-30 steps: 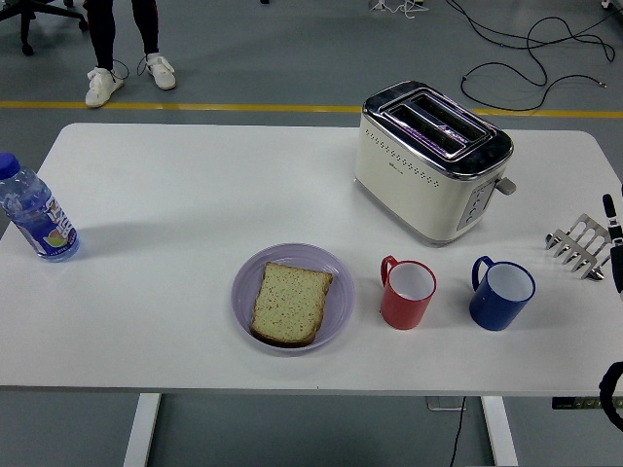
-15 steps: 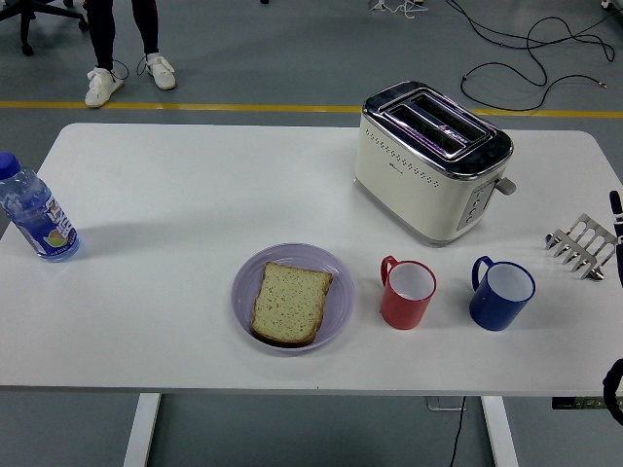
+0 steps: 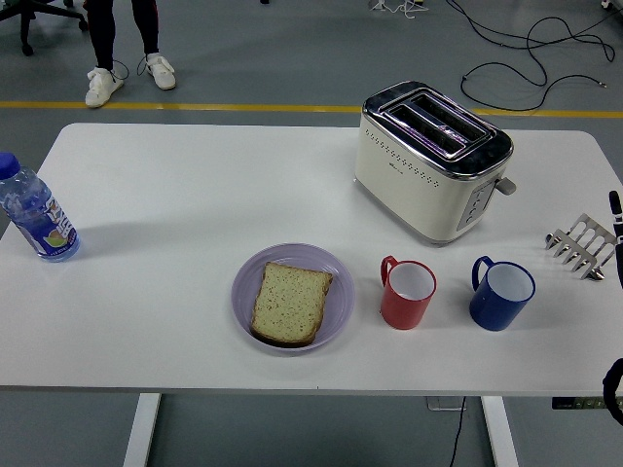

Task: Pick up the cup,pour liquid into bread,place the cup on the desk

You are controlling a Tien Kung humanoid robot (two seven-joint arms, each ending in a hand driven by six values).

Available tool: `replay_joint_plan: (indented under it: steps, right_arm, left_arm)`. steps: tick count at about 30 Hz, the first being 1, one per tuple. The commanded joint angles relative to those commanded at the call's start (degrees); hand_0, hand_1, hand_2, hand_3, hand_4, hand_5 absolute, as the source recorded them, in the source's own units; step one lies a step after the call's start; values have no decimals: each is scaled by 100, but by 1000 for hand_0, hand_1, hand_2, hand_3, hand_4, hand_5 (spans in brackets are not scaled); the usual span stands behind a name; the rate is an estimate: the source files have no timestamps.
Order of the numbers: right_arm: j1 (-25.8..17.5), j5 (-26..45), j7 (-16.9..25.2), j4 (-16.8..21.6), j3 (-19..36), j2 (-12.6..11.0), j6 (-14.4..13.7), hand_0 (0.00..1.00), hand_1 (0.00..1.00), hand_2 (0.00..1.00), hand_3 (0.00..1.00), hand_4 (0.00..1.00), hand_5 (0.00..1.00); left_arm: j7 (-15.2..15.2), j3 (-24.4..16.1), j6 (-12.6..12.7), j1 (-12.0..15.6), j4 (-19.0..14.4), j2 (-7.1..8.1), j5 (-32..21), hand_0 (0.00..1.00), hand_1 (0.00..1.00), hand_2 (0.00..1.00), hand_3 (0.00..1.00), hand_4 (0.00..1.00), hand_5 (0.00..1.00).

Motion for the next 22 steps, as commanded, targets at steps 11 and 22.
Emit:
replay_joint_plan:
  steps: [11, 22]
  right_arm:
    - [44, 3, 1, -8, 34, 21, -8, 769, 710, 741, 677, 653, 341]
    - [34, 9, -8, -11, 26, 17, -18, 769, 710, 740, 676, 644, 336]
  left_arm:
    - [22, -118, -1, -26, 0, -3, 112, 661, 702, 727, 632, 392, 930]
    - [19, -85, -2, -23, 0, -3, 77, 662, 701, 727, 632, 392, 930]
